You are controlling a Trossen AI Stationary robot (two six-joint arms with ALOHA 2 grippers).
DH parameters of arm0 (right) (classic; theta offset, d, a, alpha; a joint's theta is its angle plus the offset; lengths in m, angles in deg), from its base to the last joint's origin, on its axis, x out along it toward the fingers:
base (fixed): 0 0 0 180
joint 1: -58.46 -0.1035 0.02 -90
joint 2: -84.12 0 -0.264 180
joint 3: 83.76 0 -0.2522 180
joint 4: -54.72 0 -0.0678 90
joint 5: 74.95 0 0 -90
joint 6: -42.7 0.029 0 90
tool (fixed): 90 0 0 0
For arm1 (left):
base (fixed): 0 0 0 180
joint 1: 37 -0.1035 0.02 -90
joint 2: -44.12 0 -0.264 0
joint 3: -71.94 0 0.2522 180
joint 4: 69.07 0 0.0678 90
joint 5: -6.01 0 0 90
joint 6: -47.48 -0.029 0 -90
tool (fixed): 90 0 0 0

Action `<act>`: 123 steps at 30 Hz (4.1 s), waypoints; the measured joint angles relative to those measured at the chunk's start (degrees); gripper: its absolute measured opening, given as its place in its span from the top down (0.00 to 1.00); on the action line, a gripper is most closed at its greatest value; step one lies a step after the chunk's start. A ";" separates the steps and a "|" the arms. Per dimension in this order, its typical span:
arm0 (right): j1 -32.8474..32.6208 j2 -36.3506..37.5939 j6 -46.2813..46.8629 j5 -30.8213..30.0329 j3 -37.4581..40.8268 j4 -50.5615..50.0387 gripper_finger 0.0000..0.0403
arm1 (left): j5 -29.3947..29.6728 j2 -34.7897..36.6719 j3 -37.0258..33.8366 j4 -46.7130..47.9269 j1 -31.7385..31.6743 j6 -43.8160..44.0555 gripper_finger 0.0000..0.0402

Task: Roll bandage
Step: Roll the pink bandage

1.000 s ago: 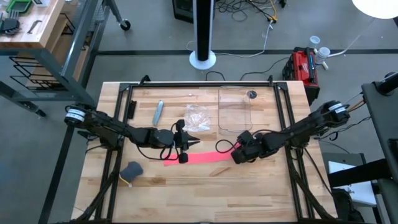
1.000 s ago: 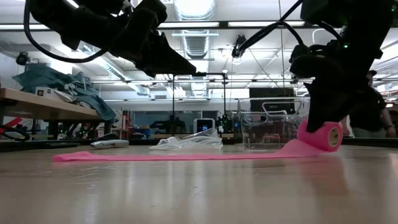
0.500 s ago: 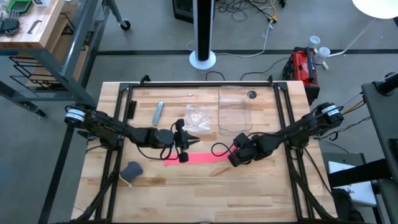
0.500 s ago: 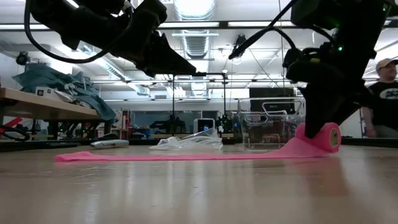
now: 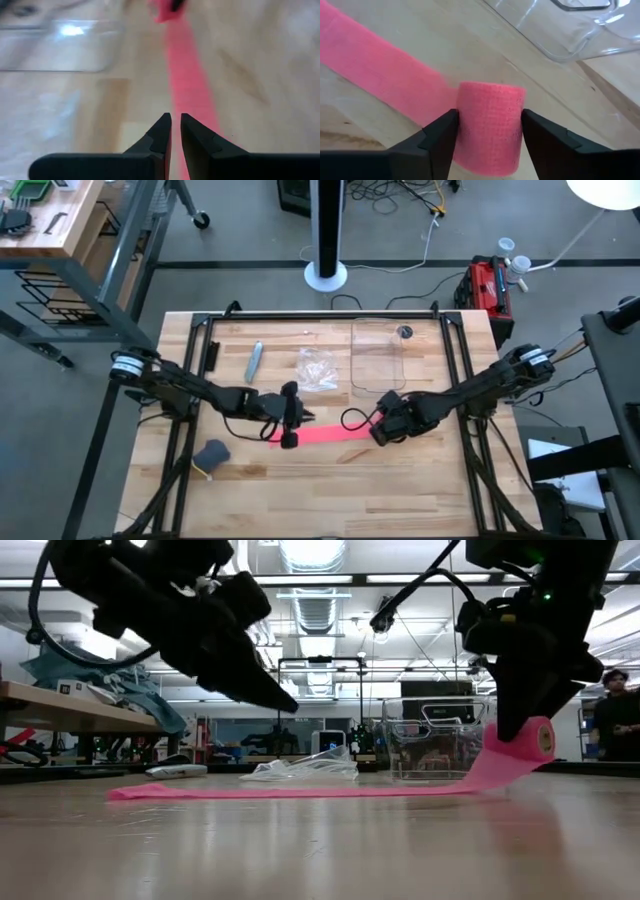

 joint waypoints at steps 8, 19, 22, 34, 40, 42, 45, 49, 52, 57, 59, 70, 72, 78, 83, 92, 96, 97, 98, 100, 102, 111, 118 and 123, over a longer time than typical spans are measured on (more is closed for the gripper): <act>-0.02 0.22 -0.28 -0.04 0.07 -1.66 0.38 | -6.01 -3.58 1.82 -1.29 0.06 3.10 1.00; -0.17 7.39 -0.76 -0.50 0.90 -10.12 0.45 | -6.11 -3.59 1.84 3.38 1.06 5.33 0.99; -0.44 10.58 -1.20 -0.48 1.97 -9.84 0.49 | -6.11 -3.59 1.66 4.25 1.37 5.33 1.00; -2.92 16.80 3.34 3.13 11.72 -3.29 0.72 | -5.89 -3.59 0.52 9.78 1.48 9.15 0.99; -3.06 16.68 5.29 2.86 15.74 1.01 0.87 | -7.75 -3.59 0.46 13.09 1.81 9.29 1.00; -3.04 16.68 5.46 2.40 16.54 1.30 0.91 | -8.34 -3.59 -0.09 15.95 2.00 11.25 0.99; -3.04 16.68 5.39 1.44 17.71 2.87 0.97 | -8.55 -3.47 -1.64 15.46 2.35 14.76 0.99; -3.02 16.66 5.16 0.79 19.51 6.95 0.99 | -8.62 -3.40 -1.86 14.96 2.33 15.41 1.00; -3.02 15.74 5.14 0.46 20.62 9.72 1.00 | -8.50 -3.40 -1.64 15.45 2.33 15.40 0.99; -2.96 13.84 4.16 -1.27 20.72 10.38 1.00 | -8.39 -3.40 -1.64 15.54 2.33 15.60 1.00; -2.92 13.49 4.12 -1.86 20.62 10.88 1.00 | -8.37 -3.37 -1.66 15.60 2.33 15.86 1.00; -2.91 13.40 3.56 -1.99 20.52 13.52 1.00 | -8.63 -1.60 -1.81 17.90 2.55 17.94 1.00; -2.91 13.40 3.46 -1.95 20.52 13.99 1.00 | -8.64 -1.60 -1.81 17.98 2.55 18.53 1.00; -2.79 13.40 2.55 -1.93 20.50 16.37 1.00 | -8.67 -1.39 -1.81 18.10 2.64 18.81 1.00; -2.64 13.40 2.54 -1.92 20.50 16.35 1.00 | -8.71 -1.21 -1.81 18.44 2.64 19.02 1.00; -2.64 13.40 2.19 -1.95 20.50 16.40 1.00 | -9.15 -0.62 -1.81 19.45 2.64 21.05 1.00; -2.64 13.40 2.21 -1.95 20.50 16.39 1.00 | -9.15 -0.34 -1.79 20.21 2.64 21.62 1.00; -2.64 13.40 2.20 -1.95 20.50 16.41 1.00 | -9.15 -0.30 -1.79 20.57 2.64 21.88 1.00; -2.64 13.40 2.19 -1.95 20.50 16.41 1.00 | -9.15 -0.21 -1.79 20.87 2.64 22.07 1.00; -2.64 13.40 2.19 -1.95 20.50 16.46 1.00 | -9.16 0.27 -1.79 21.95 2.64 22.47 1.00; -2.64 13.40 2.19 -1.97 20.50 16.56 1.00 | -9.15 1.10 -1.77 24.84 2.64 23.22 1.00; -2.64 13.40 1.55 -2.00 20.50 18.11 1.00 | -8.39 2.20 -1.70 27.92 2.68 23.85 1.00; -2.25 13.40 1.09 -2.07 20.48 19.00 1.00 | -8.21 2.20 -1.73 27.91 2.68 23.78 1.00; -2.10 13.40 0.71 -2.10 20.48 19.26 1.00 | -8.21 2.20 -1.73 28.09 2.64 23.75 1.00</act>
